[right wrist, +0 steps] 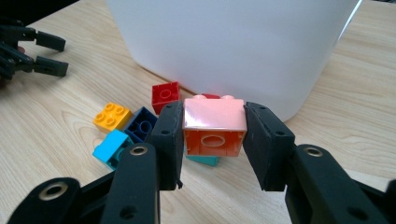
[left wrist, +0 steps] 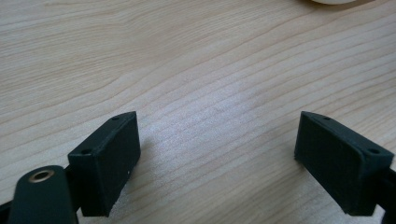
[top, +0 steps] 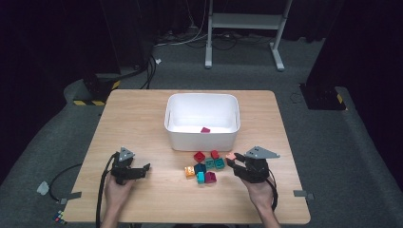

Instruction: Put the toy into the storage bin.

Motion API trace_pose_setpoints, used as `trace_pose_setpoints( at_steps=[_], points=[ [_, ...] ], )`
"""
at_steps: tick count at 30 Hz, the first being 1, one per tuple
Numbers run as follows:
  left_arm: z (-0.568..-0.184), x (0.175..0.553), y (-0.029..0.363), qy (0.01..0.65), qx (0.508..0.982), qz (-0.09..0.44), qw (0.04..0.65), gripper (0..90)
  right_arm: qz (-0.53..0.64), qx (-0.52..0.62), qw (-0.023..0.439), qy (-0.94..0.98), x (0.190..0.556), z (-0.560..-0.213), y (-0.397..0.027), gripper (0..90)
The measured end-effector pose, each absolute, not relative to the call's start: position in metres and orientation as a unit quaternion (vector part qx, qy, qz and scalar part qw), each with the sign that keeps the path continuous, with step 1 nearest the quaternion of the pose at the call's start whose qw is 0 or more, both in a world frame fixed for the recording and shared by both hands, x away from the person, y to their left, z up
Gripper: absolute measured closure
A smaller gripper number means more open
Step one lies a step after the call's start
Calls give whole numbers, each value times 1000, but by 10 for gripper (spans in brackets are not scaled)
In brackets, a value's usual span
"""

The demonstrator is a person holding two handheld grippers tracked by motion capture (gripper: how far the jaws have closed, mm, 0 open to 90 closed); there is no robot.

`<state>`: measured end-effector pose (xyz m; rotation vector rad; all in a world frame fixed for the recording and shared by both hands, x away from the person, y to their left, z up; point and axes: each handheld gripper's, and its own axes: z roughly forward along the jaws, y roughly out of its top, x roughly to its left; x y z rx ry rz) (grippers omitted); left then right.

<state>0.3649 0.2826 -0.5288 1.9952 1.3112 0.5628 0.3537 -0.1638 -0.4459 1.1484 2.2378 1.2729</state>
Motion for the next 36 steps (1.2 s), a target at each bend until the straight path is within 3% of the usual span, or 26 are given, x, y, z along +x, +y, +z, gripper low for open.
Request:
trace_pose_setpoints(
  at_steps=[36],
  points=[
    [-529, 365, 283, 504, 765, 216, 338, 146, 483, 373, 146, 779, 381, -376, -160, 594]
  ],
)
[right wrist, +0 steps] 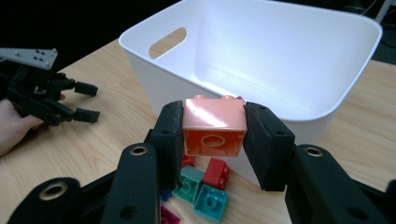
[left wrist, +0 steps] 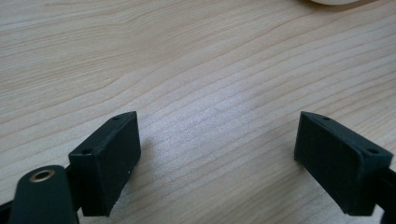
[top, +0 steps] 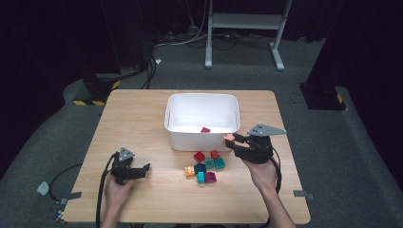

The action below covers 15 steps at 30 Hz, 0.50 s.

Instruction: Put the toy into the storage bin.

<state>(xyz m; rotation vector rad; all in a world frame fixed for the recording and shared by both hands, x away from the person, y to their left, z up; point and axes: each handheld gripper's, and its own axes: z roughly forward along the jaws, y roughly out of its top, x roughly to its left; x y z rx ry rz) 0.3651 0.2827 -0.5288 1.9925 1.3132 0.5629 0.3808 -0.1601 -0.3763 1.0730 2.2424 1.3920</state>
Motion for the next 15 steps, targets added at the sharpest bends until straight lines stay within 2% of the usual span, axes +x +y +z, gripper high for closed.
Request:
trace_pose_setpoints(
  at_steps=[15],
  points=[
    [-529, 365, 283, 504, 765, 216, 338, 146, 492, 374, 146, 773, 396, -357, -159, 594]
  ],
)
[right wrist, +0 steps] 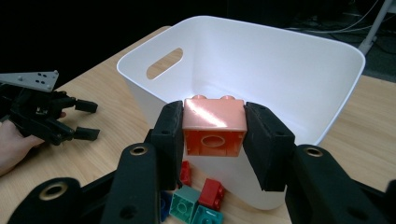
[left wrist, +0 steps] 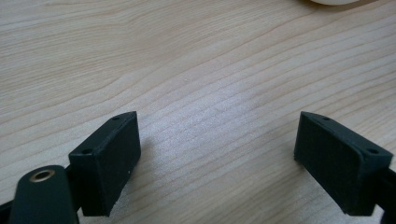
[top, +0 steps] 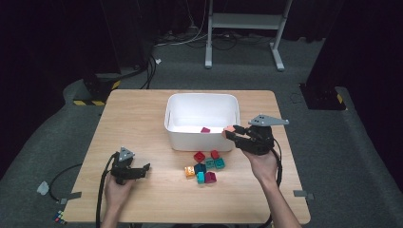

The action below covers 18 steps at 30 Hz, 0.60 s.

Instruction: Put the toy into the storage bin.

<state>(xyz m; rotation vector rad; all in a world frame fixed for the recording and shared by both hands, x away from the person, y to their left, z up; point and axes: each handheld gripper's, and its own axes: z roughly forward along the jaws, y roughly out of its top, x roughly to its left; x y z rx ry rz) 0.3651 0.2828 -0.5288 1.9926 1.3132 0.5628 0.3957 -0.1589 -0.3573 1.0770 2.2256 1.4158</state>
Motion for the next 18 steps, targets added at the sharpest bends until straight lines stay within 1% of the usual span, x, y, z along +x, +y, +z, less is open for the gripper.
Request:
trace_pose_setpoints(
  at_steps=[10, 18],
  points=[
    [-529, 365, 283, 504, 765, 217, 338, 146, 505, 379, 149, 762, 407, -346, -156, 594],
    [-529, 365, 283, 504, 765, 216, 338, 146, 500, 376, 154, 765, 417, -337, -146, 594]
  ],
)
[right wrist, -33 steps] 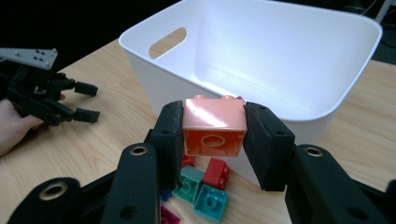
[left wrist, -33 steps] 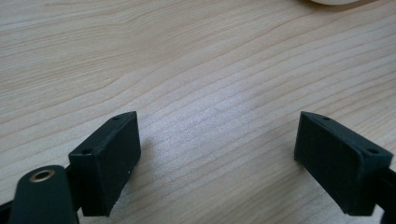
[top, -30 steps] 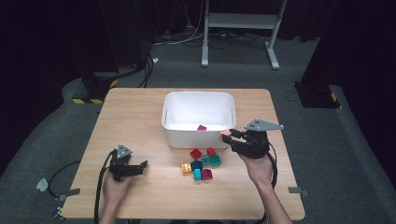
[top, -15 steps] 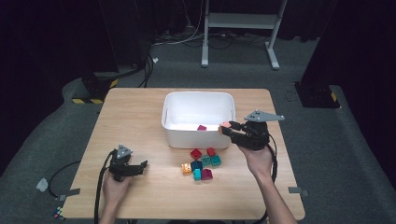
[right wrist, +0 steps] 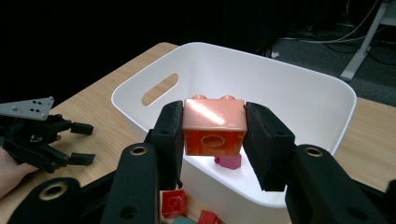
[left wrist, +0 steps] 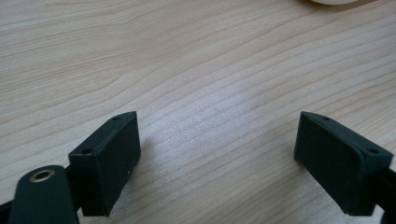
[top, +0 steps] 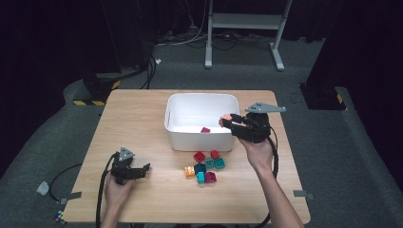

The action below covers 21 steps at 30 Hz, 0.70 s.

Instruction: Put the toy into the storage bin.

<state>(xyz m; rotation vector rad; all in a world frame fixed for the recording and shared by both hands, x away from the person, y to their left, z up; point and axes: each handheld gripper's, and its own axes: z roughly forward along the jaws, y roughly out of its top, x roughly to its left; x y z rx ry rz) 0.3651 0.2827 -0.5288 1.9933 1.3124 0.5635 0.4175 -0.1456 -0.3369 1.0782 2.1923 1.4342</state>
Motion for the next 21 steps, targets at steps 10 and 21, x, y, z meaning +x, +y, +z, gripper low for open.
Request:
trace_pose_setpoints(
  at_steps=[10, 21],
  points=[
    [-529, 365, 283, 503, 766, 217, 337, 144, 493, 368, 162, 771, 433, -326, -130, 594],
    [-529, 365, 283, 503, 766, 216, 338, 143, 485, 363, 154, 780, 455, -318, -109, 594]
  ],
)
